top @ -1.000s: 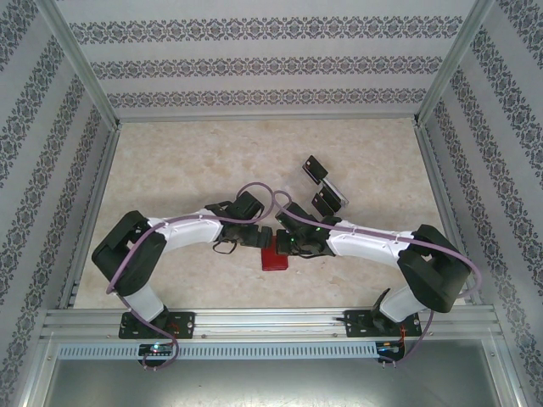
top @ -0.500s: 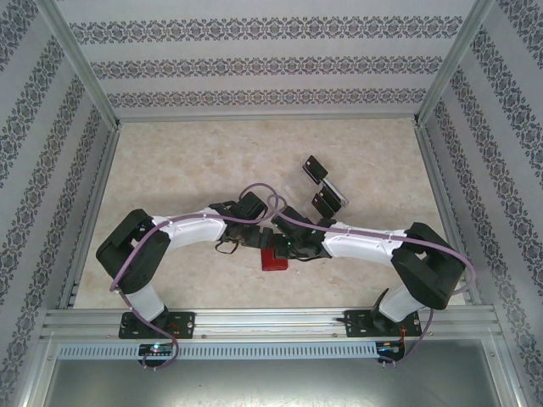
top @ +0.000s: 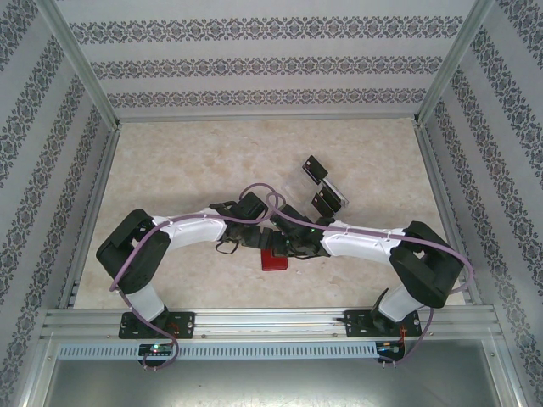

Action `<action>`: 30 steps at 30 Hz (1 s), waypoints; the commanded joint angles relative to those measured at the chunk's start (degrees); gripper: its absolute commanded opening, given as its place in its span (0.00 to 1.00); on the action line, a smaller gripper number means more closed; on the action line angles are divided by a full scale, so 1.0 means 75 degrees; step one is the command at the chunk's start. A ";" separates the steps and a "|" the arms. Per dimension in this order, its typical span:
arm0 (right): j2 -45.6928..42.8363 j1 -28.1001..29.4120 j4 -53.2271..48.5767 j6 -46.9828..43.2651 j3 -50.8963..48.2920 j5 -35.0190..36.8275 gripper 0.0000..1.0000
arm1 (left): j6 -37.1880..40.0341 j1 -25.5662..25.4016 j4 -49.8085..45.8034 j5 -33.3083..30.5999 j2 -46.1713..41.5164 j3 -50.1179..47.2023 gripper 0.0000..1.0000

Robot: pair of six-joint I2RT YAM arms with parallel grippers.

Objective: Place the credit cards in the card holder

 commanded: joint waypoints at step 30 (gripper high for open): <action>0.0645 0.0284 0.0525 0.0607 -0.0809 0.0090 0.00 | 0.0184 0.0000 -0.0333 -0.0357 0.0522 -0.0187 1.00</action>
